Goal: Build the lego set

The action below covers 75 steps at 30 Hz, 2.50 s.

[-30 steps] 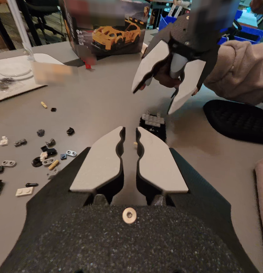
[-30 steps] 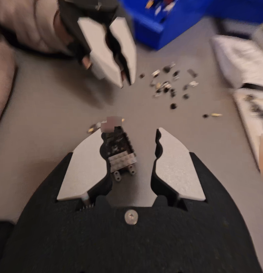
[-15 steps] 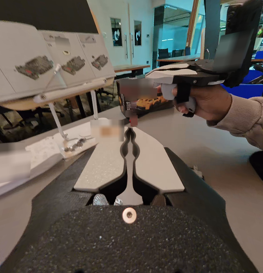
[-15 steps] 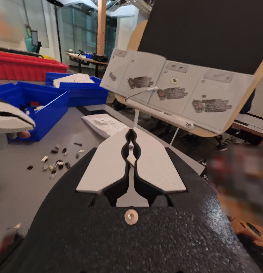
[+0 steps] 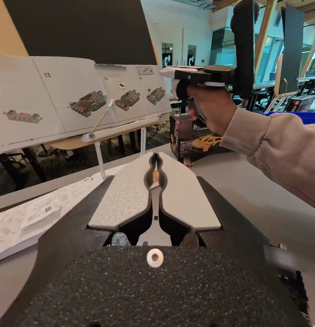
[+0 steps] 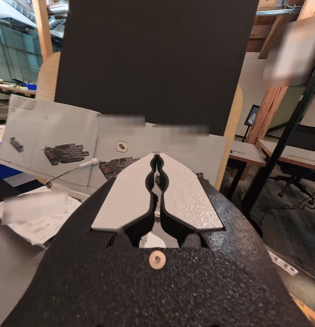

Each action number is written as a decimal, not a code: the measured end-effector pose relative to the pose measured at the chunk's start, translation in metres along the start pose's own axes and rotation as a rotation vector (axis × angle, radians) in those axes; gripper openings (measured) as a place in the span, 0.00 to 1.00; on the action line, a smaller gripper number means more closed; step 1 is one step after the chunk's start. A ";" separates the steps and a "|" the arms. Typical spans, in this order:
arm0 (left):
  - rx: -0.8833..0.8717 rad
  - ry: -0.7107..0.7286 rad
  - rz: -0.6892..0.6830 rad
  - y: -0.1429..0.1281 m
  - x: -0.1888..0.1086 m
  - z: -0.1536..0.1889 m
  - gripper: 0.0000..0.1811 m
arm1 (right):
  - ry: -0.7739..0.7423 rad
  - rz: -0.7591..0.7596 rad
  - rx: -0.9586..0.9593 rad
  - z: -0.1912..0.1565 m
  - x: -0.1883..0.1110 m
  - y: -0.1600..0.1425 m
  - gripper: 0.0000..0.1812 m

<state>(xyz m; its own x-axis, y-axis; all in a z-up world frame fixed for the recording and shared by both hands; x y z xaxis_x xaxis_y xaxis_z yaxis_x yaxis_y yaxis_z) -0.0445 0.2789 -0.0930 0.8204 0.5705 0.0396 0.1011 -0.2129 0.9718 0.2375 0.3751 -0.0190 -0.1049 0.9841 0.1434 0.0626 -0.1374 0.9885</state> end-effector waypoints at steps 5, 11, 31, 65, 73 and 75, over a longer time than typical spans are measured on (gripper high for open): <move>-0.012 0.026 -0.005 -0.006 -0.003 -0.008 0.00 | -0.017 -0.004 -0.013 0.001 0.021 -0.012 0.00; 0.015 0.043 -0.030 -0.014 -0.001 -0.006 0.00 | -0.008 0.001 -0.011 0.001 0.022 -0.019 0.00; 0.008 -0.050 -0.063 -0.024 0.006 0.009 0.00 | -0.025 0.014 -0.078 0.011 0.047 -0.003 0.02; 0.017 -0.011 -0.051 -0.021 0.003 0.008 0.01 | -0.008 0.024 -0.067 0.010 0.044 -0.004 0.00; -0.008 0.004 -0.061 -0.029 0.003 0.003 0.01 | -0.030 0.012 -0.081 0.011 0.042 -0.002 0.00; -0.015 0.006 -0.064 -0.030 0.003 0.002 0.01 | -0.032 0.018 -0.072 0.014 0.039 0.002 0.00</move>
<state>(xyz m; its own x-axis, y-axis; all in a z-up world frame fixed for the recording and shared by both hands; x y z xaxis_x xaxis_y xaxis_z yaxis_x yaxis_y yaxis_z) -0.0439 0.2854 -0.1225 0.8091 0.5874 -0.0210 0.1444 -0.1640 0.9758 0.2472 0.4150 -0.0122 -0.0723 0.9843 0.1611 -0.0072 -0.1620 0.9868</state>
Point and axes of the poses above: each gripper's, where its closed fingertips meet, x out along the fingers, y out of its top, z = x × y across the jaws, the point moved 9 cm from there along -x, back along the fingers, and after that the axes turned 11 degrees about x, right-handed, at the moved point
